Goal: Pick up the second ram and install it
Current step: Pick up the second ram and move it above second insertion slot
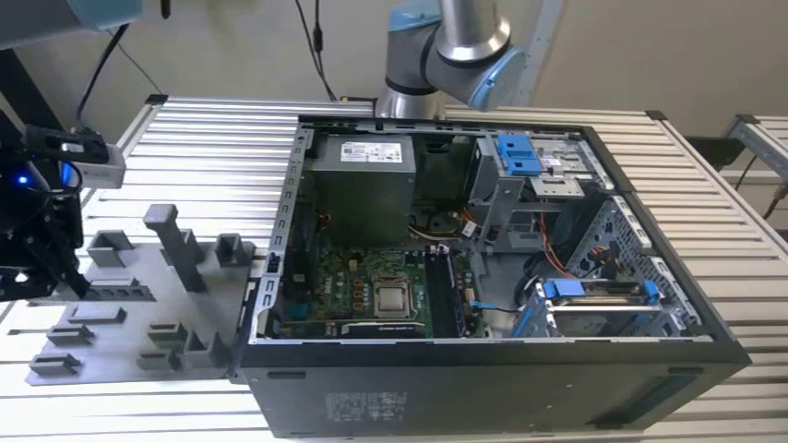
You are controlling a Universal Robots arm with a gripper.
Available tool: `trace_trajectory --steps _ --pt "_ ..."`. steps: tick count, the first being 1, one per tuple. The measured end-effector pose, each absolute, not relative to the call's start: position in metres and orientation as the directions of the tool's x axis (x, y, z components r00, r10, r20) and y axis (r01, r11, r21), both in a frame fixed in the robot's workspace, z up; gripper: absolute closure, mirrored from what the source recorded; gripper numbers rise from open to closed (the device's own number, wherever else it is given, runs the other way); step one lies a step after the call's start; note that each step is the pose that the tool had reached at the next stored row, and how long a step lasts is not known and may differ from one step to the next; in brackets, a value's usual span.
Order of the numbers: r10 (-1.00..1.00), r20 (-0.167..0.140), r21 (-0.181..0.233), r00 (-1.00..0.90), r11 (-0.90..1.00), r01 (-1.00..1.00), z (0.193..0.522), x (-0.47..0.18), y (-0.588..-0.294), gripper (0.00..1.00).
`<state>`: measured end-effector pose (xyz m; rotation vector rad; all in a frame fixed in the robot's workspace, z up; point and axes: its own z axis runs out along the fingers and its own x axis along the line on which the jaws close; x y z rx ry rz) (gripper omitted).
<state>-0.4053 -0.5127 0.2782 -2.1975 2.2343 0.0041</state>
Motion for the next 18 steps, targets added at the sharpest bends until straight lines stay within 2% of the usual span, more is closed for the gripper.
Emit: trace_trajectory --steps 18 --pt "-1.000 -0.007 -0.004 -0.019 0.019 -1.000 0.301 -0.405 -0.513 0.86"
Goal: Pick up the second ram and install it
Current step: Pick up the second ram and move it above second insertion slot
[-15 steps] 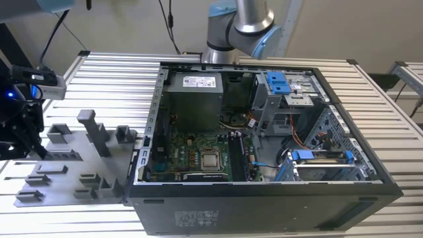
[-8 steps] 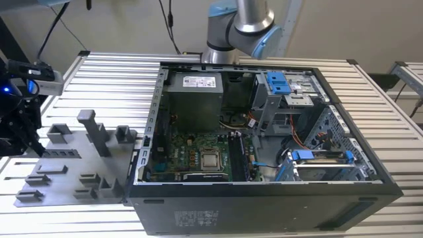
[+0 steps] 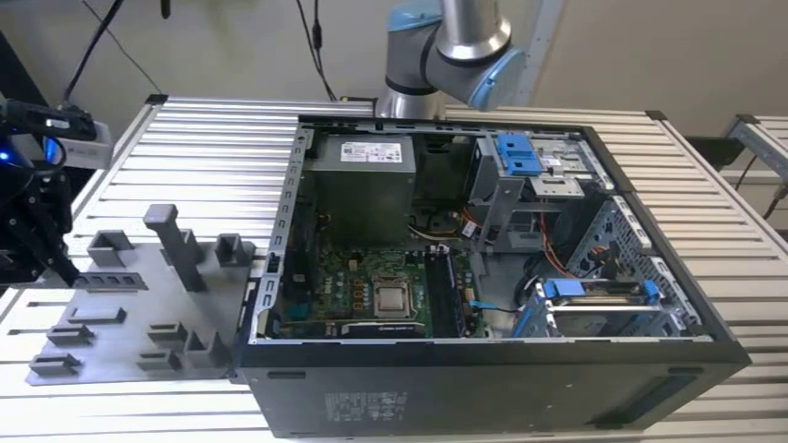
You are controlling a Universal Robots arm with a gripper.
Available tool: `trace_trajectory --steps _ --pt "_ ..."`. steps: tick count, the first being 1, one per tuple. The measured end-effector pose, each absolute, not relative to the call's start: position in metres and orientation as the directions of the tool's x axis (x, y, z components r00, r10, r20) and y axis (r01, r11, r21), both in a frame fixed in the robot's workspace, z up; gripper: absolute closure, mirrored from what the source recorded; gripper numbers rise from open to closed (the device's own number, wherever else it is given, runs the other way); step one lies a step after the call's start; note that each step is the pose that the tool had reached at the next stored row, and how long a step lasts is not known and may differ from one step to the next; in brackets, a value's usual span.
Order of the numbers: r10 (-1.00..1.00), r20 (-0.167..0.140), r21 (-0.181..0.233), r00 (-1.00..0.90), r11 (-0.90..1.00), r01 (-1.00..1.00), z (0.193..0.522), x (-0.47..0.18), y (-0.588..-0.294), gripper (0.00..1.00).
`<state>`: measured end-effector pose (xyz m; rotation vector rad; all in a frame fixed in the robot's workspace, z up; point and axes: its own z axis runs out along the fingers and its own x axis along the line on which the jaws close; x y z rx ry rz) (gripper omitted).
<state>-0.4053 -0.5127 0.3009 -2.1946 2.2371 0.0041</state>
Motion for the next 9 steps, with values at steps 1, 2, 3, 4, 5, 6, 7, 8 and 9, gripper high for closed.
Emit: trace_trajectory --steps 1,2,3,4,5,6,7,8,9 --pt "-1.000 -0.007 -0.004 -0.019 0.019 -1.000 0.302 -0.405 -0.513 0.86" --pt "-1.000 -0.007 -0.004 -0.019 0.020 -1.000 0.304 -0.405 -0.513 0.86" --pt "-1.000 -0.007 -0.004 -0.020 0.020 -1.000 0.305 -0.405 -0.513 0.86" --pt "-1.000 -0.007 -0.004 -0.020 0.020 -1.000 0.306 -0.405 -0.513 0.86" --pt "-1.000 -0.007 -0.004 -0.020 0.020 -1.000 0.307 -0.405 -0.513 0.86" --pt "-1.000 -0.007 -0.004 -0.020 0.020 -1.000 0.308 -0.405 -0.513 0.86" --pt "-1.000 -0.007 -0.004 -0.020 0.020 -1.000 0.310 -0.405 -0.513 0.86" --pt "-1.000 -0.007 -0.003 -0.020 0.020 -1.000 0.311 -0.405 -0.513 0.86" --pt "-1.000 -0.007 -0.004 -0.020 0.020 -1.000 0.313 -0.405 -0.513 0.86"
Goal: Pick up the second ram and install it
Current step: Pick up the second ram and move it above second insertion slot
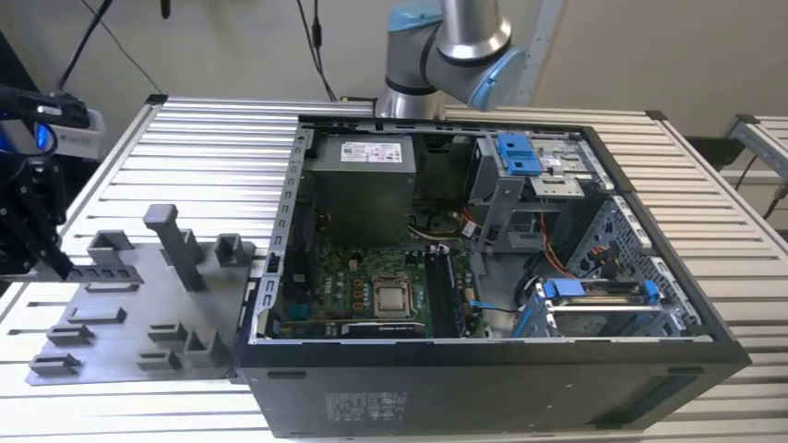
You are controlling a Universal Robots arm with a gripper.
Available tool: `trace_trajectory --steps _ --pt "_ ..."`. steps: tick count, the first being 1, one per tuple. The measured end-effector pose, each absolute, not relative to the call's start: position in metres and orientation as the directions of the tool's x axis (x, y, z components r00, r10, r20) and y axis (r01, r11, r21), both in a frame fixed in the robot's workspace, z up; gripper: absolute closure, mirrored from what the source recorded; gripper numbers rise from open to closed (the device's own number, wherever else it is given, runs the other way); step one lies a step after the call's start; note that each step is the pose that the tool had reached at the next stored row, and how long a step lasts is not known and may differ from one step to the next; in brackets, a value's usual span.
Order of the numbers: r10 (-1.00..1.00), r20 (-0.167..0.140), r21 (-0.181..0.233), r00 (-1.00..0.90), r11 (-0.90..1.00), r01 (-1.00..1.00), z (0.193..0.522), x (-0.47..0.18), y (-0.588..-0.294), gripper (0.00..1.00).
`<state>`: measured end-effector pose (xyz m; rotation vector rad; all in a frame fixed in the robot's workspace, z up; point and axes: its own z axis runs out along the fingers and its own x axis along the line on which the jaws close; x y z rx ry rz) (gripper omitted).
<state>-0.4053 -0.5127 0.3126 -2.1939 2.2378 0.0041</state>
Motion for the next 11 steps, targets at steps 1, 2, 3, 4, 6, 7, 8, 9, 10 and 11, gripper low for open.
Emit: trace_trajectory --steps 1,2,3,4,6,7,8,9,10,11 --pt "-1.000 -0.007 -0.004 -0.020 0.020 -1.000 0.314 -0.405 -0.513 0.86" --pt "-1.000 -0.007 -0.003 -0.020 0.020 -1.000 0.315 -0.405 -0.513 0.86" --pt "-1.000 -0.007 -0.004 -0.020 0.020 -1.000 0.317 -0.405 -0.513 0.86" --pt "-1.000 -0.007 -0.003 -0.020 0.020 -1.000 0.319 -0.405 -0.513 0.86" --pt "-1.000 -0.007 -0.004 -0.020 0.020 -1.000 0.322 -0.405 -0.513 0.86" --pt "-1.000 -0.007 -0.004 -0.020 0.020 -1.000 0.324 -0.405 -0.513 0.86" --pt "-1.000 -0.007 -0.004 -0.020 0.020 -1.000 0.326 -0.405 -0.513 0.86" --pt "-1.000 -0.007 -0.004 -0.020 0.020 -1.000 0.328 -0.405 -0.513 0.86" --pt "-1.000 -0.007 -0.004 -0.020 0.020 -1.000 0.329 -0.405 -0.513 0.86" --pt "-1.000 -0.007 -0.003 -0.020 0.020 -1.000 0.331 -0.405 -0.513 0.86"
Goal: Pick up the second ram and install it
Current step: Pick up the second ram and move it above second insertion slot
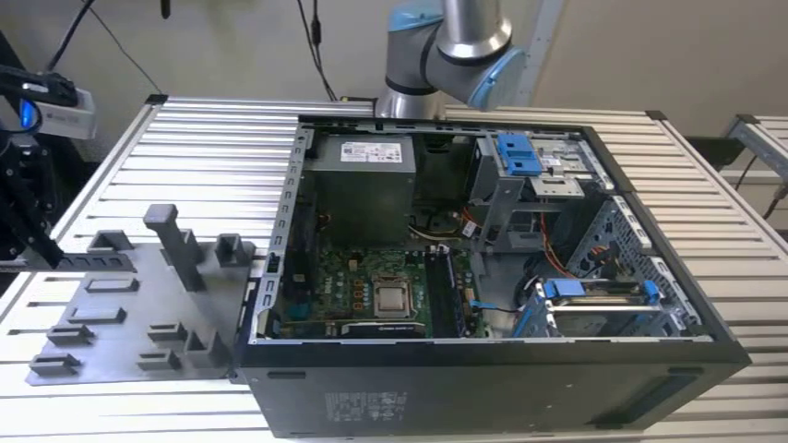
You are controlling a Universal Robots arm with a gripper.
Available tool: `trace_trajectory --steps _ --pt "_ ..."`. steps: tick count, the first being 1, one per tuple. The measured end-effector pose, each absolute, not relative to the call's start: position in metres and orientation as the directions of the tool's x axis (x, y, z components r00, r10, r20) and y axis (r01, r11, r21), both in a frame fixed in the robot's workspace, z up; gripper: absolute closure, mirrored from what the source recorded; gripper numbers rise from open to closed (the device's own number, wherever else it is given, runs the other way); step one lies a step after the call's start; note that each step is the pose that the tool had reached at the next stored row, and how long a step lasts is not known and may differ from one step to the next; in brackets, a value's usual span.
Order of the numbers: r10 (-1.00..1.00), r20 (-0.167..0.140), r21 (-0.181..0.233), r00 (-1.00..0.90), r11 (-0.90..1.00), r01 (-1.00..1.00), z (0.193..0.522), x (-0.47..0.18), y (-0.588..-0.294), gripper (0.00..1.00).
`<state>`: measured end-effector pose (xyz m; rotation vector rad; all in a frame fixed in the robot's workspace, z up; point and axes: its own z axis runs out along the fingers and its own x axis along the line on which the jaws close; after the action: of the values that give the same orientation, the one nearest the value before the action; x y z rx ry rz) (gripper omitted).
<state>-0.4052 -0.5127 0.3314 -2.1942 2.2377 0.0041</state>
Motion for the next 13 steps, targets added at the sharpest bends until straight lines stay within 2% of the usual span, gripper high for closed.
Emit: trace_trajectory --steps 13 --pt "-1.000 -0.007 -0.003 -0.020 0.020 -1.000 0.358 -0.405 -0.513 0.86"
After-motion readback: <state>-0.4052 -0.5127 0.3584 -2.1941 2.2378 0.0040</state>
